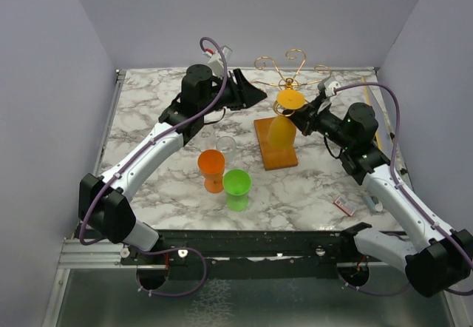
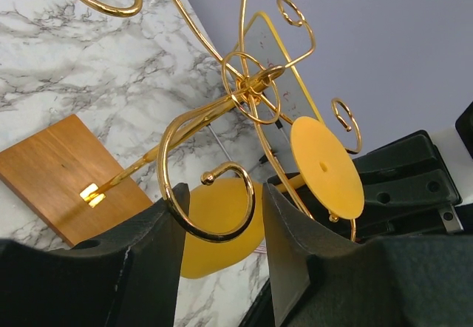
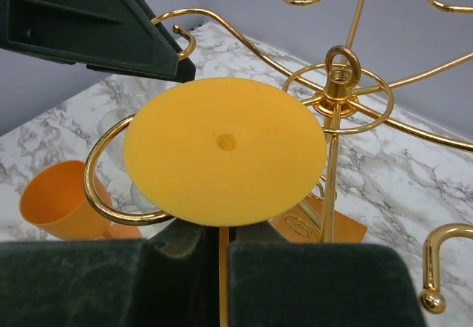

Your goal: Place the wine glass upside down on the wine glass rack

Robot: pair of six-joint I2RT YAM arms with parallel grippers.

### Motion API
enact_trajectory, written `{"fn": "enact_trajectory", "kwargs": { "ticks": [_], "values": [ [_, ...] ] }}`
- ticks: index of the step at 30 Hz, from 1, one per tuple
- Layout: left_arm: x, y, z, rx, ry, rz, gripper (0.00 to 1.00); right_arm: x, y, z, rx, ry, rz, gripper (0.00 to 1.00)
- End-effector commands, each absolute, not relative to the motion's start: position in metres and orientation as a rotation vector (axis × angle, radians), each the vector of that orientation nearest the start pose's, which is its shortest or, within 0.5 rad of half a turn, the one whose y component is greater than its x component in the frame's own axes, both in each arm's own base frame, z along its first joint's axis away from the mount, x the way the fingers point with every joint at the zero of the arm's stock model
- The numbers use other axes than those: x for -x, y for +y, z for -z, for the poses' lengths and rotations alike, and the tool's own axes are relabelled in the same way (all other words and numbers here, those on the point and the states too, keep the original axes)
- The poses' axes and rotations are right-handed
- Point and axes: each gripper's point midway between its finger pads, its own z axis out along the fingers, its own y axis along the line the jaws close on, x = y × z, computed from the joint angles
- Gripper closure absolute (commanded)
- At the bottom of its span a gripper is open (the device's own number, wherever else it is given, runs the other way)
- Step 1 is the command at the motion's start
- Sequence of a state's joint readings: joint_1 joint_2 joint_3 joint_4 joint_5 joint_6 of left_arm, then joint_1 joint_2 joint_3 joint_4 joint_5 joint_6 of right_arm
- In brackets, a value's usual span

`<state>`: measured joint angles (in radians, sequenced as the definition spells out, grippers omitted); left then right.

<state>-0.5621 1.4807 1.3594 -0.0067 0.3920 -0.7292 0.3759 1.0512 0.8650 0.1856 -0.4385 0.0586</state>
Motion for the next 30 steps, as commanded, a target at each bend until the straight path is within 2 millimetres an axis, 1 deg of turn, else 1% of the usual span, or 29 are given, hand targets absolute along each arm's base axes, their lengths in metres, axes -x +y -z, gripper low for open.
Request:
{"fn": "enact_trajectory", "kwargs": {
  "ticks": [1,8,14,18,19,22,26,30],
  "values": [
    [-0.339,-0.334,-0.370,-0.213,1.781,1.332,0.55,-0.311,0.219,-0.314,0.653,1.503,-0.705,0.98],
    [-0.336,-0.337,-0.369,-0.222,1.783,1.344,0.56,-0.302,0.227,-0.322,0.690,1.483,-0.768,0.98],
    [-0.332,-0.332,-0.373,-0.212,1.777,1.334,0.55,-0.308,0.227,-0.323,0.644,1.509,-0.778,0.98],
    [-0.328,-0.326,-0.378,-0.199,1.783,1.316,0.50,-0.309,0.225,-0.324,0.631,1.494,-0.764,0.97],
    [-0.327,-0.324,-0.381,-0.193,1.778,1.309,0.46,-0.309,0.225,-0.325,0.630,1.488,-0.761,0.97],
    [-0.322,-0.315,-0.380,-0.164,1.805,1.281,0.39,-0.308,0.224,-0.328,0.633,1.464,-0.755,0.97],
    [-0.310,-0.307,-0.392,-0.150,1.782,1.296,0.35,-0.304,0.226,-0.330,0.663,1.427,-0.761,0.97],
    [-0.292,-0.312,-0.412,-0.182,1.739,1.415,0.35,-0.302,0.227,-0.333,0.694,1.395,-0.752,0.97]
  ]
}}
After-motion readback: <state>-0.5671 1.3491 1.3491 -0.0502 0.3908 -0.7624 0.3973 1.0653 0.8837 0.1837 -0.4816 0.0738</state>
